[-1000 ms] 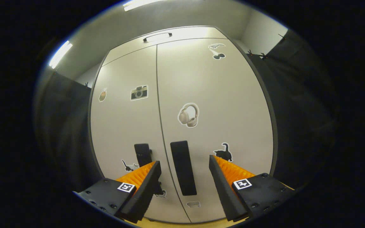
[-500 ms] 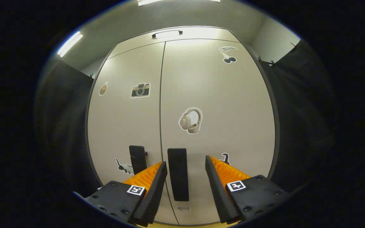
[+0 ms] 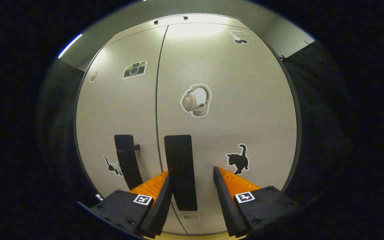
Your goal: Open the right door of the double-door shoe cabinet with the right hand, and open the left door with the left hand.
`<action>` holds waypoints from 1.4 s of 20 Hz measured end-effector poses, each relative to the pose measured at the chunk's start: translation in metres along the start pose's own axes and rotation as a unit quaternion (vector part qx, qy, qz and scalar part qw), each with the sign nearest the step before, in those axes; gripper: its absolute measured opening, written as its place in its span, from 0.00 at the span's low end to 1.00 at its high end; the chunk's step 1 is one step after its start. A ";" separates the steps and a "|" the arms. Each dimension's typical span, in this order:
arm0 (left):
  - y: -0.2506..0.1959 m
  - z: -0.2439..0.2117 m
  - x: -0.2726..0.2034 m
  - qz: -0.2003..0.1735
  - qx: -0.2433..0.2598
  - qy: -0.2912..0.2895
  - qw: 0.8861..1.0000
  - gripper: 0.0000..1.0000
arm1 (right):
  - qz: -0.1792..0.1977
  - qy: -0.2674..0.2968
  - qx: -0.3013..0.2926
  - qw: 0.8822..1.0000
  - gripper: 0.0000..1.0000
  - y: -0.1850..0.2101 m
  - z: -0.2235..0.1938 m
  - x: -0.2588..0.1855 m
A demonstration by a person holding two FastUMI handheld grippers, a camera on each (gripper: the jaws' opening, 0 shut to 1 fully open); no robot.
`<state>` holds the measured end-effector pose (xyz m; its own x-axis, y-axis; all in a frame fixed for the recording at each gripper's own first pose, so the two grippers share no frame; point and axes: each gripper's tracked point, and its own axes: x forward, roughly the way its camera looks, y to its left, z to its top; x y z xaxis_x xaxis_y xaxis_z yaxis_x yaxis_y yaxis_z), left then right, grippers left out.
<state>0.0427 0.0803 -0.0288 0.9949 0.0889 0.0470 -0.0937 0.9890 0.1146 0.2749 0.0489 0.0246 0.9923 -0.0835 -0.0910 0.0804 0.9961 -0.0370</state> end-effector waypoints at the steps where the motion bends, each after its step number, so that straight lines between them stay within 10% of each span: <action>1: -0.001 0.000 -0.002 0.001 -0.007 0.001 1.000 0.94 | 0.006 -0.002 -0.004 1.000 0.73 0.004 0.000 0.002; 8: -0.007 0.012 -0.024 0.008 0.005 -0.001 1.000 0.92 | 0.049 -0.001 0.003 0.999 0.18 0.016 -0.005 -0.004; 28: -0.086 0.050 -0.070 0.016 -0.018 0.007 1.000 0.94 | 0.206 0.041 0.018 0.978 0.19 -0.020 -0.003 -0.112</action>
